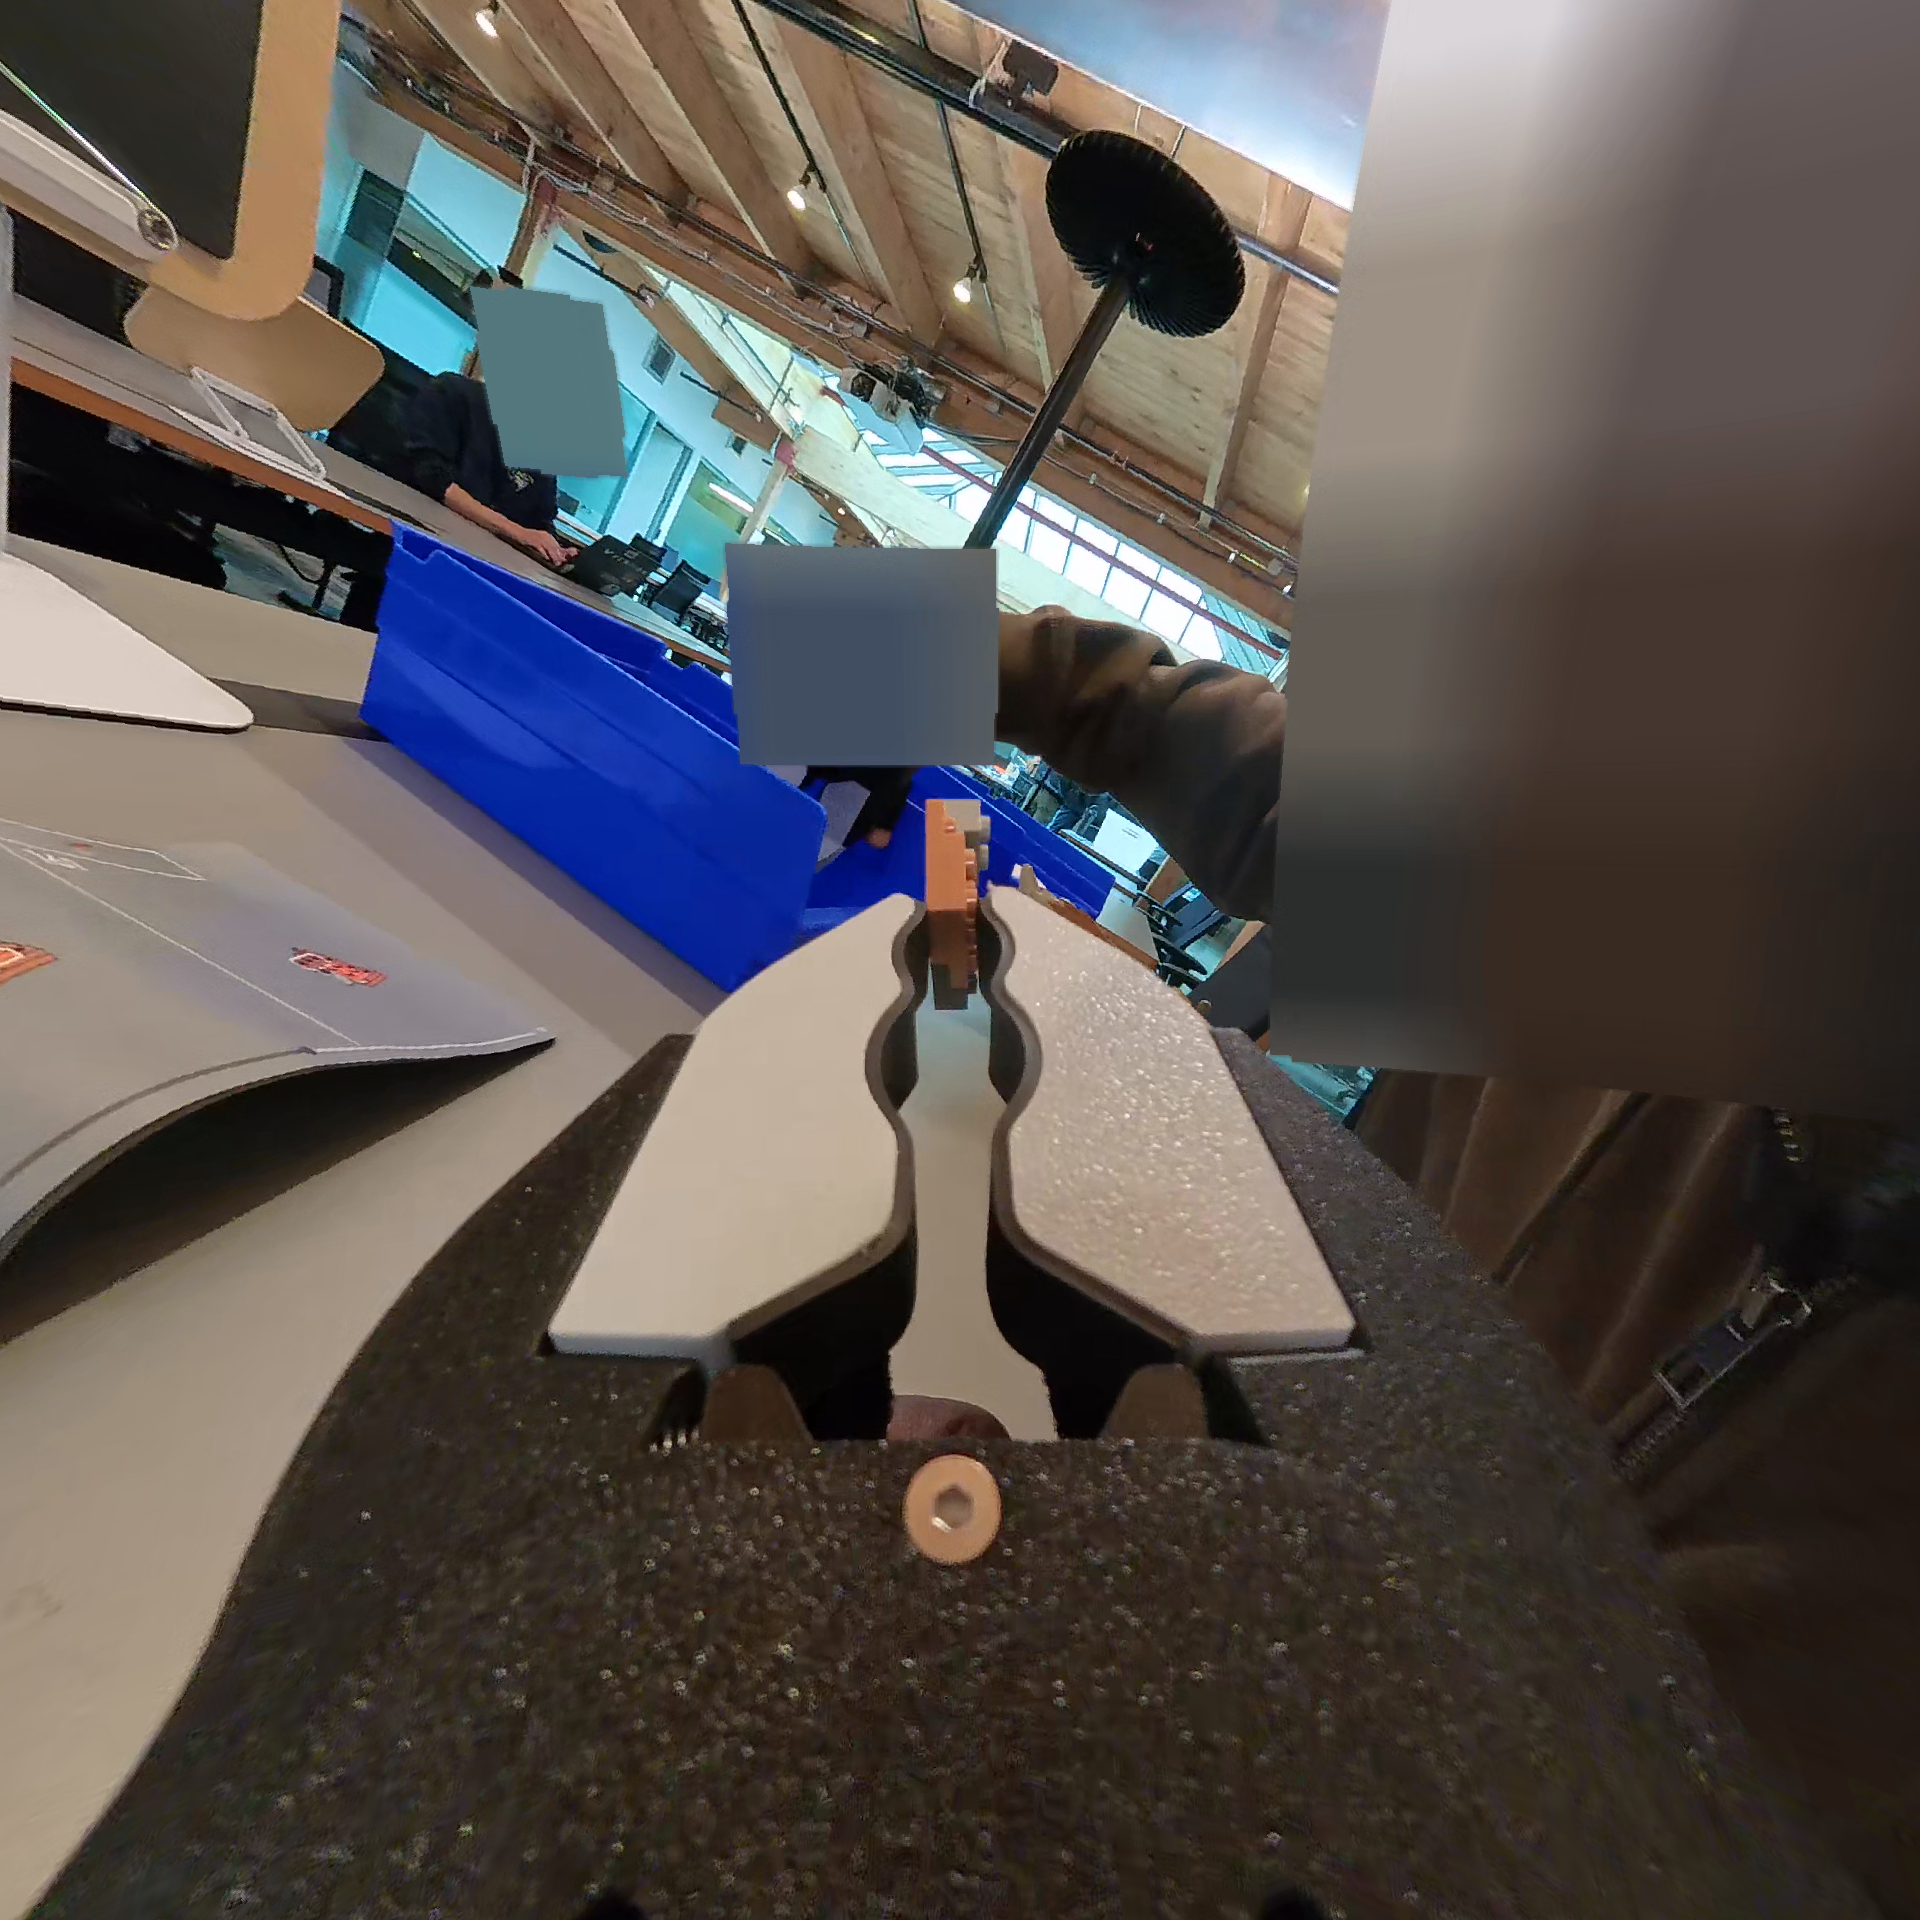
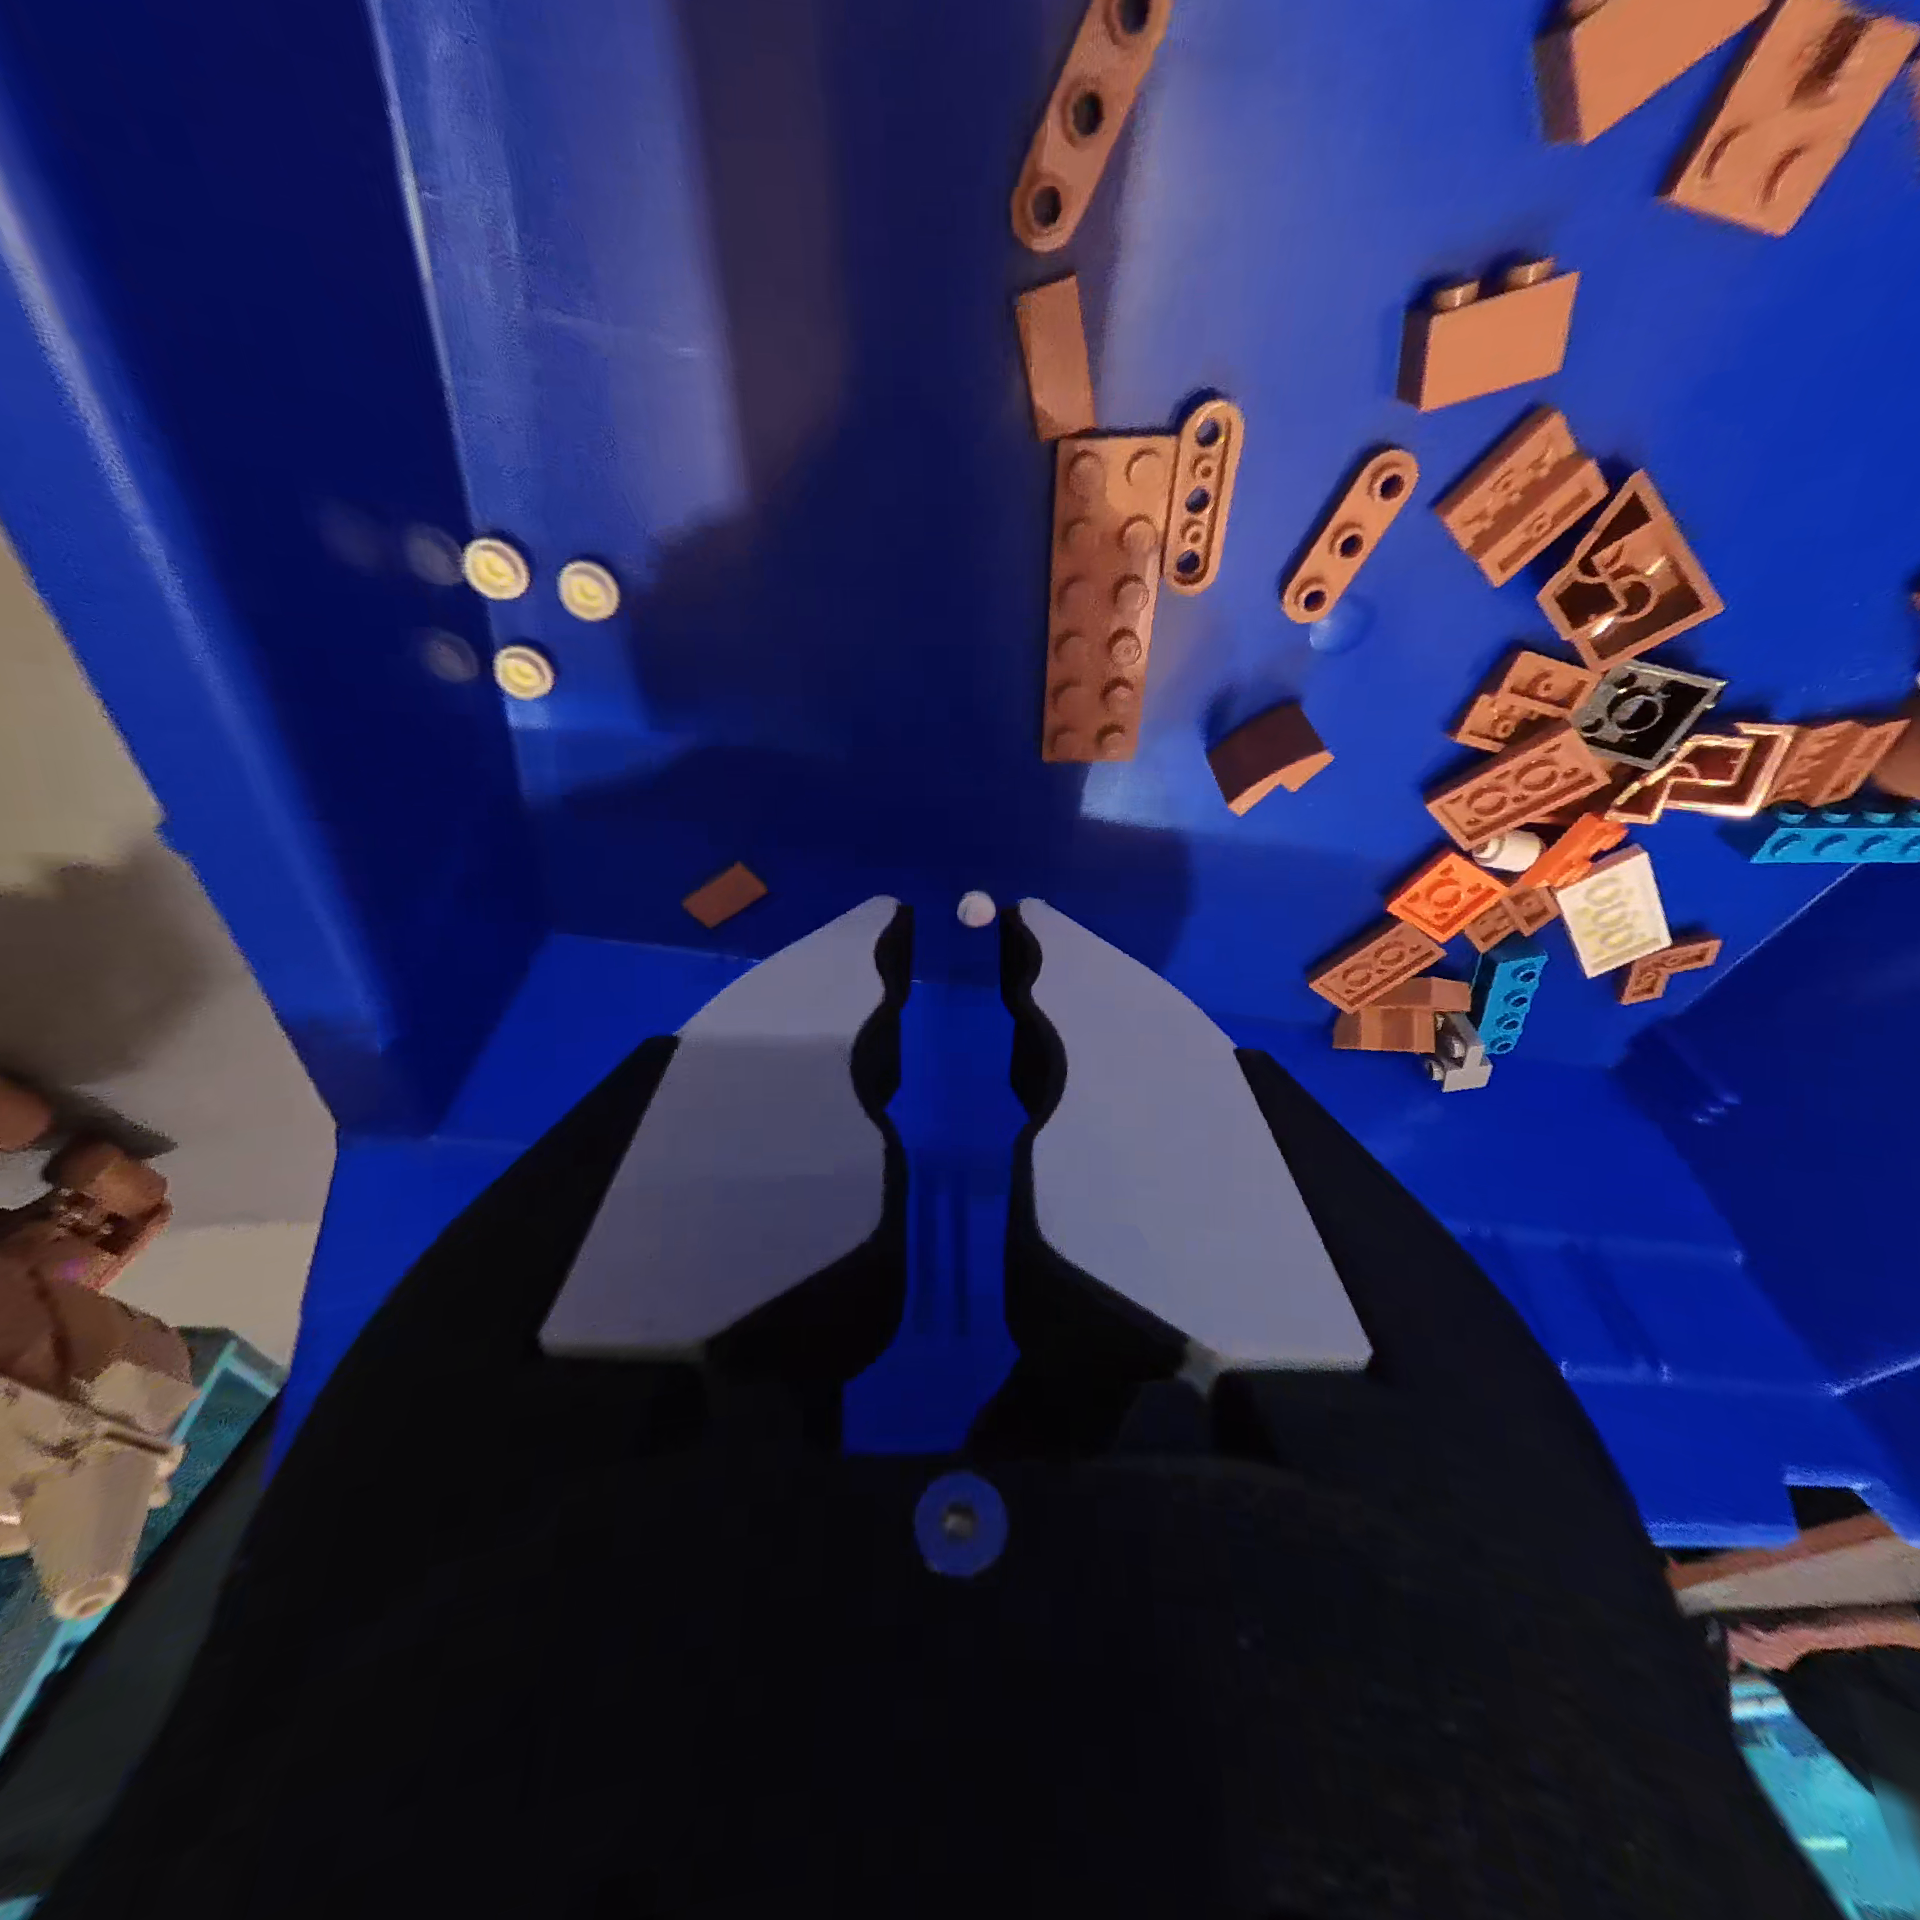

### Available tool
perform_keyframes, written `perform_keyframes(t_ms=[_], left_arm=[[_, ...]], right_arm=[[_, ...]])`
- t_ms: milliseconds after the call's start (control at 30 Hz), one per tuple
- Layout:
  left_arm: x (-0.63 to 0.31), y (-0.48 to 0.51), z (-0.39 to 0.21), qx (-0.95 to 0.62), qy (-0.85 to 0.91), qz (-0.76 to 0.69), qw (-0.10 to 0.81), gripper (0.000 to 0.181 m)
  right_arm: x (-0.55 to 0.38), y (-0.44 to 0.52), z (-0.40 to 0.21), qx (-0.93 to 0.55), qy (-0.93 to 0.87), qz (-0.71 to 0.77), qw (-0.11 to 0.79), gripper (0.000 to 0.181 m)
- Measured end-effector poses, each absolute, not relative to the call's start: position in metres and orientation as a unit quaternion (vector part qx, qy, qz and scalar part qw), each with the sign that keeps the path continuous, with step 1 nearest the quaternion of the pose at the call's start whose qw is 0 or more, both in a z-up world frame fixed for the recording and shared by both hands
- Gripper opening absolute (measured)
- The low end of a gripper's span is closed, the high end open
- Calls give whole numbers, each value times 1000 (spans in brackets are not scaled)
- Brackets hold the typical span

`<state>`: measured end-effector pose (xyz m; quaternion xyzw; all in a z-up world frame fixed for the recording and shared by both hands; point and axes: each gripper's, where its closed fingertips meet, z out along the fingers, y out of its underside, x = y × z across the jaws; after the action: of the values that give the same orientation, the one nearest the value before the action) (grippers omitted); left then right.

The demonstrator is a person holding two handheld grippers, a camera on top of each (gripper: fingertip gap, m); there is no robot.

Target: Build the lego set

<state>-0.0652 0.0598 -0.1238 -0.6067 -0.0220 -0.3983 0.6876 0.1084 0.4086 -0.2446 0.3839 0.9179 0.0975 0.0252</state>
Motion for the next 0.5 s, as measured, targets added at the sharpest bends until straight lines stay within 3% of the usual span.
perform_keyframes(t_ms=[500], left_arm=[[-64,54,-119,-597,-25,-413,688,8]], right_arm=[[115,427,-258,369,902,219,58,15]])
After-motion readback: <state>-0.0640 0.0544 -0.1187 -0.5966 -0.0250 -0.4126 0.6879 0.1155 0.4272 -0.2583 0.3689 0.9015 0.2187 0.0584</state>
